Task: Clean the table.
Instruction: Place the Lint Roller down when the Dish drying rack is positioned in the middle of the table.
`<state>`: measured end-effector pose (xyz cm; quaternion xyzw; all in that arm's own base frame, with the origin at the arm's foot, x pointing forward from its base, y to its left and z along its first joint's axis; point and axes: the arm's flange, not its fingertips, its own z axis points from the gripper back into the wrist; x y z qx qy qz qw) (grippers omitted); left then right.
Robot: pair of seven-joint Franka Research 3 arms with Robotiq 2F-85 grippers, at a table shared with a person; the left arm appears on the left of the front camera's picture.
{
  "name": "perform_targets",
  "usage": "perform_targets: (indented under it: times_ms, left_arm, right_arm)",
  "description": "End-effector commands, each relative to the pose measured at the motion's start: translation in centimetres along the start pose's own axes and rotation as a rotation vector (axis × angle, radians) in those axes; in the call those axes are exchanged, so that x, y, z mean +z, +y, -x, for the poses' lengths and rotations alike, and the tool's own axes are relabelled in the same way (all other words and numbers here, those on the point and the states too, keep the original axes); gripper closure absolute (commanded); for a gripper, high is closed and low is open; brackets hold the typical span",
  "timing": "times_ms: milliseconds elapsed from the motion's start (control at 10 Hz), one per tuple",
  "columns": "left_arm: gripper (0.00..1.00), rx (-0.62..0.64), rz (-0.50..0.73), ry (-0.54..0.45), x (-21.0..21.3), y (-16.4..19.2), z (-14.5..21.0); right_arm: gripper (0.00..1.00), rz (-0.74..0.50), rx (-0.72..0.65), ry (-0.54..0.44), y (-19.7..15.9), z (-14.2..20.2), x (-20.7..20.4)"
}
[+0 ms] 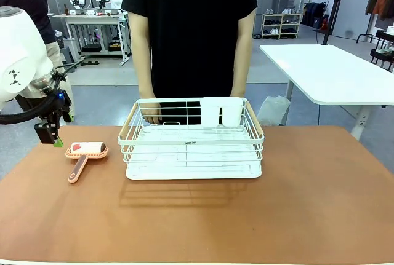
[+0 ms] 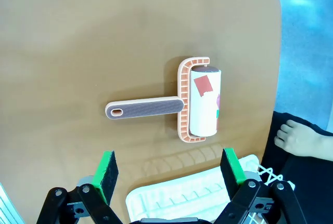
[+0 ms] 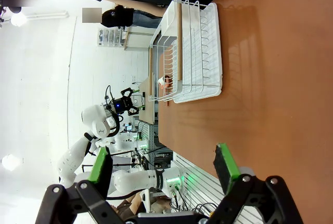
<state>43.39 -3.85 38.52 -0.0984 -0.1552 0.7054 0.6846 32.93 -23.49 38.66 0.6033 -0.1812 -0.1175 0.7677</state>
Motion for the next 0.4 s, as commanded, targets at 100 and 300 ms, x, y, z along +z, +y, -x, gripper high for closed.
perform_targets:
  times_ms: [100, 300]
  left_arm:
    - [0.0, 0.0, 0.01, 0.0, -0.19, -0.09, 0.01]
    - [0.0, 0.0, 0.01, 0.0, -0.19, -0.09, 0.01]
  right_arm:
    - [0.0, -0.006, 0.01, 0.001, 0.19, 0.04, 0.11]
    - [0.0, -0.006, 0.01, 0.001, 0.19, 0.04, 0.11]
